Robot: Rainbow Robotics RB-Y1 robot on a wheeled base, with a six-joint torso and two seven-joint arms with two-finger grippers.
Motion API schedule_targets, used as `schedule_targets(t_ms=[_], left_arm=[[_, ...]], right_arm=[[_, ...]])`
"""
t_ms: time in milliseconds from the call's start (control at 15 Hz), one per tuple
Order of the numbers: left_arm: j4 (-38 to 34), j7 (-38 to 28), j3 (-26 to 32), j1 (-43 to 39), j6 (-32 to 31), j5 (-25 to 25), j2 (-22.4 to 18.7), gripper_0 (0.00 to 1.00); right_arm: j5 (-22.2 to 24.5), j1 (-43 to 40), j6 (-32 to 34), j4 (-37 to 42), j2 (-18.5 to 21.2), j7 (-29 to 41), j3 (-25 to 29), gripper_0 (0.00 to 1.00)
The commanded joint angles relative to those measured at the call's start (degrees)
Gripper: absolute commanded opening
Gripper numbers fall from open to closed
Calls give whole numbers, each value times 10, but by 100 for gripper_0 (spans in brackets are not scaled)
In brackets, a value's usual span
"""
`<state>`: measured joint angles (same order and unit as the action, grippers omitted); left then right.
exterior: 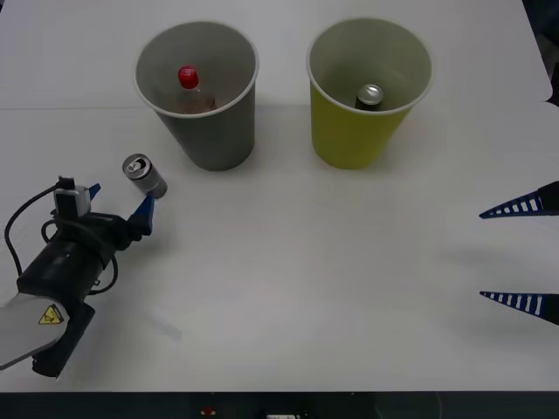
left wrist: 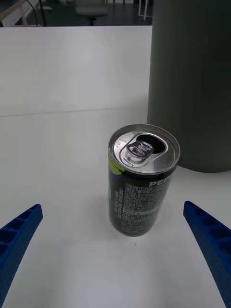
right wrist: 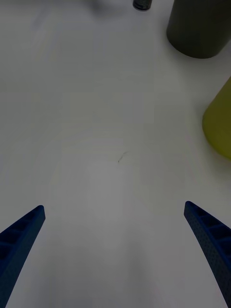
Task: Put the can into the green bin and the plastic bottle into the gray bin
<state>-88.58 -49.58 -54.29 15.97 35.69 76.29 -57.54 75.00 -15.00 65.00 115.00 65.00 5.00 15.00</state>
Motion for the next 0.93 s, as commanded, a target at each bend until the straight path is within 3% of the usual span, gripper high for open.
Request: schedule_targets(t_ms=[67,467,867,933], left_arm=[[42,-4,-18,34,3,0,30,100],[119,-13,-39,90,3,-11,87,100],[136,-11,-42,110,-9,-25,101,100],[136,-10,-42,111,-9,-25,101,87]], right_arm=[[0,0,0,0,0,0,0,100],[0,0,0,0,0,0,0,100],[0,0,0,0,0,0,0,100],[0,0,0,0,0,0,0,100]])
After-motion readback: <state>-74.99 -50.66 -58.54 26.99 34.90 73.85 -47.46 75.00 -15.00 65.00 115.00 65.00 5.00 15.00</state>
